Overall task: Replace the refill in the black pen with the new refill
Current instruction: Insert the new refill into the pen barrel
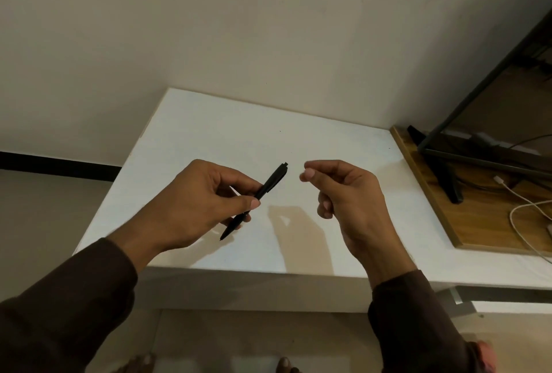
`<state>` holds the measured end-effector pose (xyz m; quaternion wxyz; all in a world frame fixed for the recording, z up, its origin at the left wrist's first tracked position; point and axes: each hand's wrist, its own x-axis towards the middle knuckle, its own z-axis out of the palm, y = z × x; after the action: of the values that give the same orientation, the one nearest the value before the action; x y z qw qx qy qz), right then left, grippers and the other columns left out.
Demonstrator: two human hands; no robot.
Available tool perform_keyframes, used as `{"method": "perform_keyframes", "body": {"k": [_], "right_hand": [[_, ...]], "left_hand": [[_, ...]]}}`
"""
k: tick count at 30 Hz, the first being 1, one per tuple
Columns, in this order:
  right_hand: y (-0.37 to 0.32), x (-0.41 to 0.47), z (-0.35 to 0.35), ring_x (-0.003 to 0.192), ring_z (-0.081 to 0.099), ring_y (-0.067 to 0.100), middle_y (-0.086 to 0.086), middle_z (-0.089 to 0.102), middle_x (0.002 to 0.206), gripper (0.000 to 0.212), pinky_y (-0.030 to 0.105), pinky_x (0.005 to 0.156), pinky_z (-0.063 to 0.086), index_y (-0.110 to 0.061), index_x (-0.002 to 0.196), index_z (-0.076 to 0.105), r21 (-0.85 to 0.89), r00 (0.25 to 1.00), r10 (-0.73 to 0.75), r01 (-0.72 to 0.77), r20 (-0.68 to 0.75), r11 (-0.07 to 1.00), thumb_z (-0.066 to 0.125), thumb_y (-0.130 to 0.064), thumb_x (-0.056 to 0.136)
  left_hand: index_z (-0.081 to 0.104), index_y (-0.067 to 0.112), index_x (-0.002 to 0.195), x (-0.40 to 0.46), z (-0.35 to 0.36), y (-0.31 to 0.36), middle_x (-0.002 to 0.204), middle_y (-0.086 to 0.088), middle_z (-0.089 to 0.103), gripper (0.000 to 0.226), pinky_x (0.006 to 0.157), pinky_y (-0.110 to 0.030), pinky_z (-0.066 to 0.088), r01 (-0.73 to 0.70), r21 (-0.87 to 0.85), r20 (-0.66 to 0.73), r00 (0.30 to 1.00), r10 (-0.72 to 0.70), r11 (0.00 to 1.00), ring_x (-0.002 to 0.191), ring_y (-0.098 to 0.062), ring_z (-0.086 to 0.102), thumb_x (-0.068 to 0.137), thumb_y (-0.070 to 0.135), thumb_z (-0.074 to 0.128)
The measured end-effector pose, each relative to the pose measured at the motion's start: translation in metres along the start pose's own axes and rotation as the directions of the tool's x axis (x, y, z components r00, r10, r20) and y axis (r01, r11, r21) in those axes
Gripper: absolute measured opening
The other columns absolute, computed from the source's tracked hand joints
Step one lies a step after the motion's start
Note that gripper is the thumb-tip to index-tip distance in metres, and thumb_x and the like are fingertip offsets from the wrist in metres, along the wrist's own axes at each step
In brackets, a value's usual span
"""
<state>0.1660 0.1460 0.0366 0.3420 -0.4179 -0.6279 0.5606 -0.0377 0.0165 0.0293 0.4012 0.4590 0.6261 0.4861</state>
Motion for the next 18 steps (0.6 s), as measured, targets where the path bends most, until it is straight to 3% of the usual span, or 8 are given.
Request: {"method": "perform_keyframes", "body": {"k": [2, 6, 18], "right_hand": [[-0.002, -0.001, 0.011, 0.049, 0.044, 0.011, 0.005, 0.081, 0.087, 0.009, 0.024, 0.049, 0.043, -0.017, 0.096, 0.082, 0.082, 0.999, -0.031, 0.029, 0.021, 0.996, 0.077, -0.013, 0.091], [-0.002, -0.001, 0.019, 0.048, 0.043, 0.013, -0.002, 0.065, 0.062, 0.006, 0.025, 0.047, 0.041, -0.015, 0.094, 0.082, 0.141, 0.999, -0.036, 0.03, 0.038, 0.99, 0.079, -0.014, 0.089], [-0.002, 0.0, 0.015, 0.048, 0.047, 0.015, 0.006, 0.067, 0.07, 0.008, 0.027, 0.047, 0.043, -0.012, 0.091, 0.083, 0.191, 0.994, -0.022, 0.001, 0.108, 0.982, 0.076, -0.008, 0.091]], "left_hand": [[0.085, 0.027, 0.096, 0.0, 0.001, 0.0, 0.082, -0.006, 0.082, 0.018, 0.072, -0.032, 0.066, -0.004, 0.009, 0.017, 1.0, 0.004, 1.0, 0.075, -0.02, 0.08, 0.088, 0.013, 0.078], [0.084, 0.027, 0.098, 0.0, 0.001, 0.0, 0.083, -0.003, 0.083, 0.019, 0.07, -0.028, 0.066, -0.014, 0.025, 0.028, 1.0, 0.013, 1.0, 0.076, -0.02, 0.08, 0.089, 0.012, 0.077], [0.084, 0.032, 0.098, 0.002, -0.001, -0.001, 0.082, 0.0, 0.082, 0.02, 0.069, -0.025, 0.064, -0.042, 0.061, 0.045, 0.998, 0.039, 0.997, 0.075, -0.02, 0.079, 0.088, 0.015, 0.078]]}}
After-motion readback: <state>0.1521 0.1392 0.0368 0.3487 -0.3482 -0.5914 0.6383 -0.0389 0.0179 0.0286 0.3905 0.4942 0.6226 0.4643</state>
